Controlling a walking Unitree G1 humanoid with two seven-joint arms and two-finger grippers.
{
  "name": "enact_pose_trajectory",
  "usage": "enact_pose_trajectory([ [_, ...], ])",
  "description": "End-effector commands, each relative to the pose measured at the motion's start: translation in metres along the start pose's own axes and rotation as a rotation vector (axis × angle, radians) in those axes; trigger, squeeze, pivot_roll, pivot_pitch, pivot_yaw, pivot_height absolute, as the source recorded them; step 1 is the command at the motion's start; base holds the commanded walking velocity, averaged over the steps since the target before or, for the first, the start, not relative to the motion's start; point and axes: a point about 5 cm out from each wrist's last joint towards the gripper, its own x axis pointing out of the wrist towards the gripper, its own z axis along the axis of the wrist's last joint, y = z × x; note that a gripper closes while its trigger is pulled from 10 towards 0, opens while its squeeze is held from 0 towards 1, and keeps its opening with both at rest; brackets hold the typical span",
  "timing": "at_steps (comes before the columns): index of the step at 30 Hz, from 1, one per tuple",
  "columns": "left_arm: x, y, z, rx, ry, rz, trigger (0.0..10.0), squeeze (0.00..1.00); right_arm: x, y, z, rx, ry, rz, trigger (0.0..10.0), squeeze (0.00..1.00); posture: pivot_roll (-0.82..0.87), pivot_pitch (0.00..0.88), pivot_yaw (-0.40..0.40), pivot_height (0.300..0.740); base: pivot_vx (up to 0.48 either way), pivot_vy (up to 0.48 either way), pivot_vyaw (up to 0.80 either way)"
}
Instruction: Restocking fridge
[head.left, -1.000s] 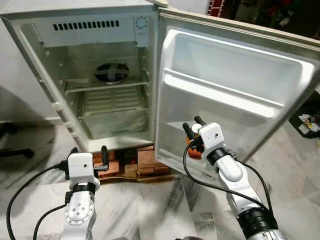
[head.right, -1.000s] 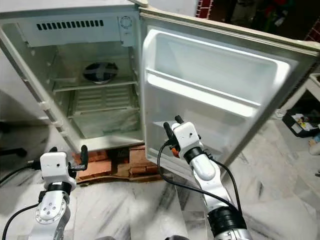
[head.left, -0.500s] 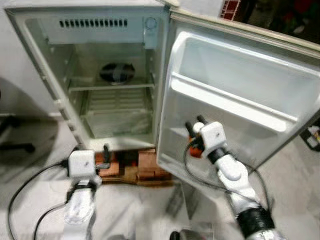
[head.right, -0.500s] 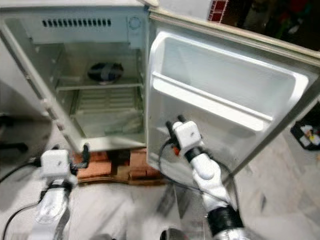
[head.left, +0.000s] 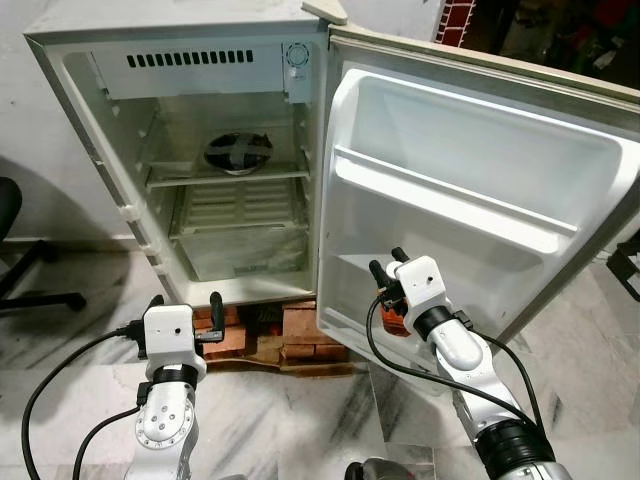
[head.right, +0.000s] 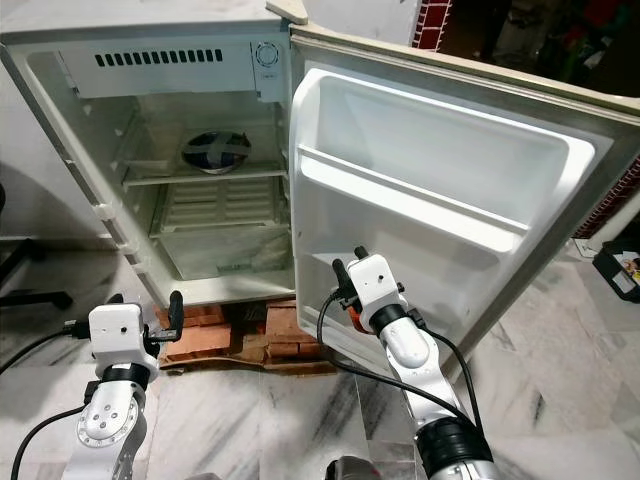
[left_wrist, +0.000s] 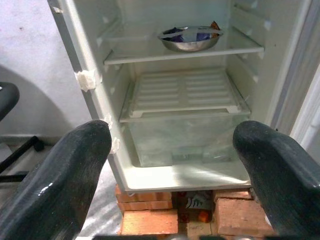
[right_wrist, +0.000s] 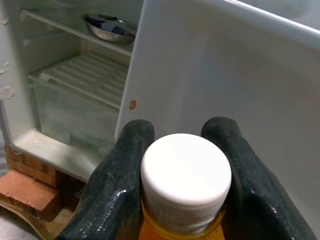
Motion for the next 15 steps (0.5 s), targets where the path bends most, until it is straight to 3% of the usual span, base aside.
enact_pose_trajectory([
  [1,0.0013,0.0016,-0.0018,0.013,0.013,0.001,10.0,0.00,0.0016,-0.0043,0.0015,-0.001,0.001,-0.015,10.0,0.00,-0.01,0.064,0.007,0.740,0.000,0.000,0.00],
  [8,0.0016,0.0017,-0.0023,0.017,0.016,0.005,10.0,0.00,0.0020,-0.0048,-0.0005,0.007,0.009,-0.022,10.0,0.00,-0.01,0.064,0.007,0.740,0.000,0.000,0.00],
  [15,0.0023,0.0022,-0.0023,0.021,0.015,0.007,10.0,0.00,0.0032,-0.0051,0.0010,0.013,0.001,-0.025,10.0,0.00,-0.01,0.066,0.011,0.699,0.000,0.000,0.00],
])
